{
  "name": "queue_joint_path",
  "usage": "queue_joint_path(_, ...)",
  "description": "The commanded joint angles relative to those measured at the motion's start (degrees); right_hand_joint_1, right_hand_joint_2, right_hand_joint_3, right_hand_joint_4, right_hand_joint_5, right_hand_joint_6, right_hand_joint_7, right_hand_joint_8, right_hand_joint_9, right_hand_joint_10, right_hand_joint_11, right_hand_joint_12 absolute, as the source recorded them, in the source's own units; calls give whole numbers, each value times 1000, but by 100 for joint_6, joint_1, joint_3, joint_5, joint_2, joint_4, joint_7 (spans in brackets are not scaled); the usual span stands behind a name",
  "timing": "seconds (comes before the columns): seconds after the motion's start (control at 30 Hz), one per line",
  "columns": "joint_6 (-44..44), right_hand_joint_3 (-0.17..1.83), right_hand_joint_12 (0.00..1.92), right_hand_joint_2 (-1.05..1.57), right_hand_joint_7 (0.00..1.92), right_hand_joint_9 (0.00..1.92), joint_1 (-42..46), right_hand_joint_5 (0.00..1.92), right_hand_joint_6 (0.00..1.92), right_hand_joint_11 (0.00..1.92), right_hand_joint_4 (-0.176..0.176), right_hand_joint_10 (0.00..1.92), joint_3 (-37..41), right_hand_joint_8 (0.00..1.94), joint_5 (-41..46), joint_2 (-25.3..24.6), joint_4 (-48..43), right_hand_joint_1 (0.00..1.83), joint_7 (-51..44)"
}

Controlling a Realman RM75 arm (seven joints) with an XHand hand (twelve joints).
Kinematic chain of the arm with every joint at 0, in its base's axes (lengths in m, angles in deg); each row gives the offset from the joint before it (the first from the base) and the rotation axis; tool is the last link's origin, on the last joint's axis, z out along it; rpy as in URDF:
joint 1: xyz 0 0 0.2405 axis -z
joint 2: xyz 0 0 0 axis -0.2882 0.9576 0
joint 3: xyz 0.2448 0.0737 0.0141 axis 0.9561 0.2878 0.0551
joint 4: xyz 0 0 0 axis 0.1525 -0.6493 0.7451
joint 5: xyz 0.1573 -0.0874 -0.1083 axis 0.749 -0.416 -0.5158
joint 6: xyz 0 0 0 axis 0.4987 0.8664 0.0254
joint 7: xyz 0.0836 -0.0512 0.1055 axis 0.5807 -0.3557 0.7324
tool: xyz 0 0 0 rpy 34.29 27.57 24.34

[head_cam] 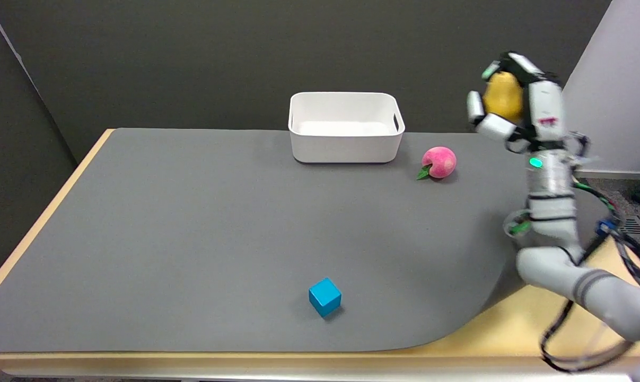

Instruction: Place the pear in the white box.

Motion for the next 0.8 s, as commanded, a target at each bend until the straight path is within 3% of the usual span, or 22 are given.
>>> queue_joint_path(0.03, -2606, 1019, 1921, 913, 798, 1076, -2730, 649, 1921, 734, -23, 1921, -1006, 1941, -1091, -1493, 1578, 876, -61)
queue_joint_path(0.43, -3500, 1009, 1921, 919, 779, 1064, -3146, 644, 1921, 720, -25, 1921, -1063, 1941, -1091, -1692, 1004, 875, -740)
queue_joint_path(0.63, -4170, 1014, 1921, 916, 784, 1068, -3477, 647, 1921, 724, -25, 1921, -1055, 1941, -1306, -1715, 1240, 876, -875)
queue_joint_path(0.8, -4521, 1006, 1921, 921, 782, 1065, -3880, 643, 1921, 724, -29, 1921, -1014, 1941, -1235, -1979, 2099, 876, -1195)
